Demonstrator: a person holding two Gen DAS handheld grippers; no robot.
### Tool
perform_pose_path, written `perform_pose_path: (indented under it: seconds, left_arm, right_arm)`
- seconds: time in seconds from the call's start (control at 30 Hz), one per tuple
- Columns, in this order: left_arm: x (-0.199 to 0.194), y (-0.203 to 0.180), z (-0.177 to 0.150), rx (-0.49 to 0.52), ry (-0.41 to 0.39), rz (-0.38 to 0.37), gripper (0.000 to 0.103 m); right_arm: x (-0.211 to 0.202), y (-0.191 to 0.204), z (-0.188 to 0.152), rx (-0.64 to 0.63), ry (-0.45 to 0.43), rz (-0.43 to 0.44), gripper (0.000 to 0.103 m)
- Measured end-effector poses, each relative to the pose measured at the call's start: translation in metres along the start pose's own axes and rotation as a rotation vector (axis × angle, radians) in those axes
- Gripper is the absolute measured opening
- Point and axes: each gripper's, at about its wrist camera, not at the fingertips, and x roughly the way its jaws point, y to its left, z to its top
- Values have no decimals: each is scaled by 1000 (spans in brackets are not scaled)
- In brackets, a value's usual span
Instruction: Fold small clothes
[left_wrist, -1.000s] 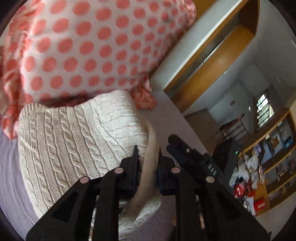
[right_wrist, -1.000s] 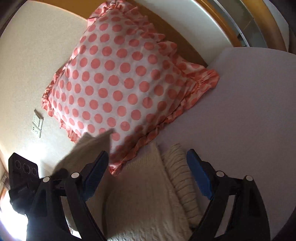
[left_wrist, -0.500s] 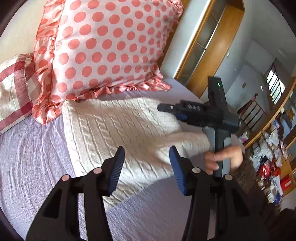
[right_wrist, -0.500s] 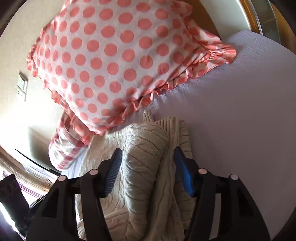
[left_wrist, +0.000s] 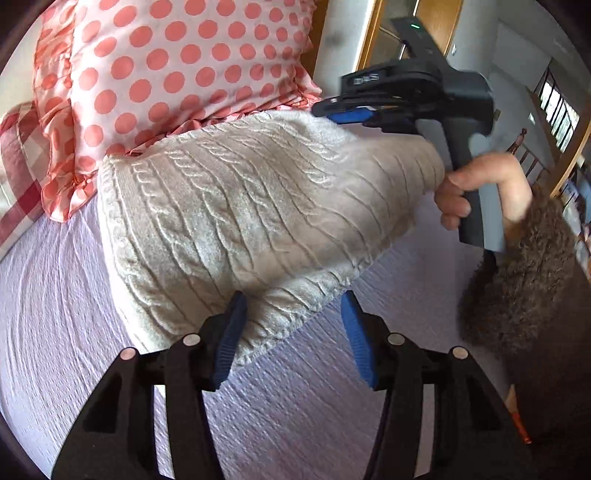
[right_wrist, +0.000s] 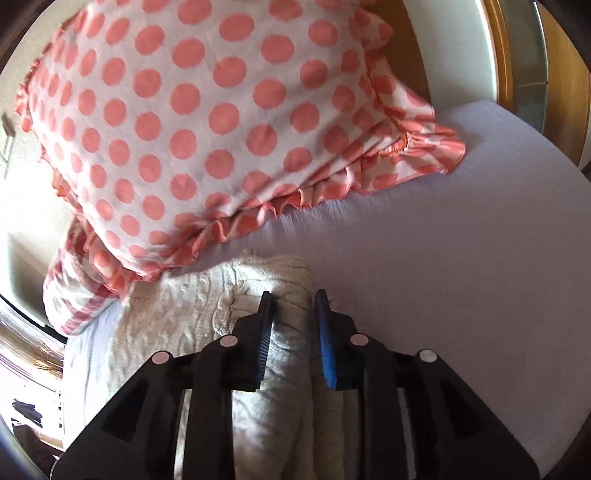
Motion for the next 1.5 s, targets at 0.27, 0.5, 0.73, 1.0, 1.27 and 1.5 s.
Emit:
perform_pose_path:
  seconds: [0.27,0.5,0.73,1.0,1.27,1.5]
  left_arm:
    - [-46,54,-5,-191,-89,-43,58]
    - [-35,94,-3,-375,-67,-123,69]
    - [-9,130,9,-535,-44,-189,83]
    - [31,134,34,-575,-19,-215,87]
    - [-10,151,31,-543,-39,-196,36]
    - [-92,215,-17,-548,-110,79,42]
  right_arm:
    - [-77,19,-63,-61,23,89,59]
    - [-37,-11,-96,-12,168,2,11]
    - [-44,-30,-60,143,96,175,97]
    - [26,-53,-51,281,256,250,49]
    - [23,-6,-54,247,209,410,33]
    - [87,106,-84,-17,373,382,36]
